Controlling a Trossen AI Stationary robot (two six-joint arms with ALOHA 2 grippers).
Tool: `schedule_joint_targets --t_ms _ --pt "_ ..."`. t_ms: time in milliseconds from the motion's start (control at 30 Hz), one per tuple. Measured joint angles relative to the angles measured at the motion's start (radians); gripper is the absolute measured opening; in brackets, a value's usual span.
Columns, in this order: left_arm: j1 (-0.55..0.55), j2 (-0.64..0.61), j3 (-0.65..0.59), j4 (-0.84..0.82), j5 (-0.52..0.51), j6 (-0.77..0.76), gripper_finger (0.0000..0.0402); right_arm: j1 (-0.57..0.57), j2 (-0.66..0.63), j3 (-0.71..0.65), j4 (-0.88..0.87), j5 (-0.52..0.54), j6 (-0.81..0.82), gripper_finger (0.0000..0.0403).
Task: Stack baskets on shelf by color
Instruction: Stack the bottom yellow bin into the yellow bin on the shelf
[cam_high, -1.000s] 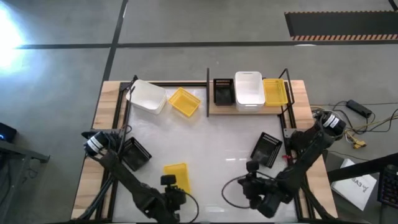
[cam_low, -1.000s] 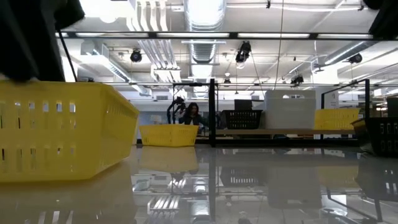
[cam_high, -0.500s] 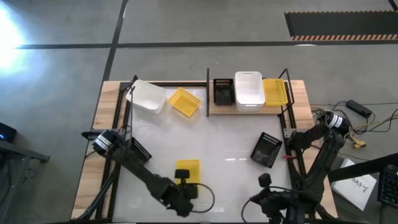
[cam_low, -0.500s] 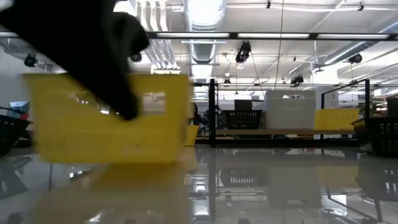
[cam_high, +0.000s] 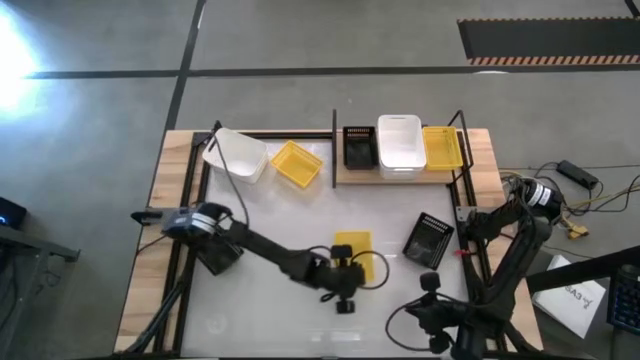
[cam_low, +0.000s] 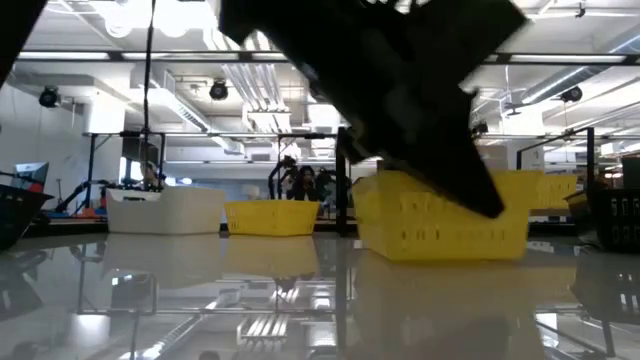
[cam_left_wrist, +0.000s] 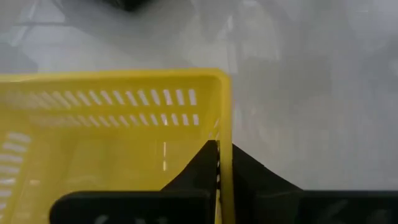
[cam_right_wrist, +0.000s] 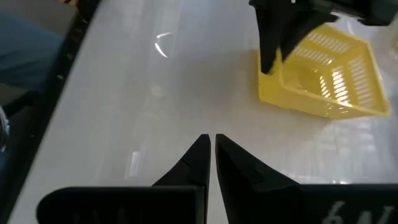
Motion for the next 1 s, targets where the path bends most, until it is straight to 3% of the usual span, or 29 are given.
schedule_joint_targets --t_ms 300,433,633,767,867,1000 --pt "0.025 0.051 0.073 -0.002 0.002 0.013 0.0018 -0.052 0.000 -0.076 0.037 0.002 0.018 0.0018" --pt "0.025 0.046 0.075 -0.008 0.009 0.018 0.0081 -0.094 0.000 -0.079 0.050 0.001 -0.009 0.0025" --pt "0.024 -0.009 0.092 -0.026 0.036 0.017 0.0193 -0.137 0.000 -0.071 0.127 -0.001 -0.117 0.0074" --pt "0.009 -0.102 0.086 -0.101 0.030 -0.023 0.0229 -0.155 0.001 -0.069 0.177 -0.001 -0.191 0.0113" --pt "-0.016 -0.171 0.083 -0.167 -0.001 -0.038 0.0234 -0.176 0.001 -0.069 0.213 -0.001 -0.242 0.0138" --pt "-0.083 -0.233 0.081 -0.292 -0.171 -0.047 0.0235 -0.221 0.001 -0.083 0.281 -0.001 -0.335 0.0162"
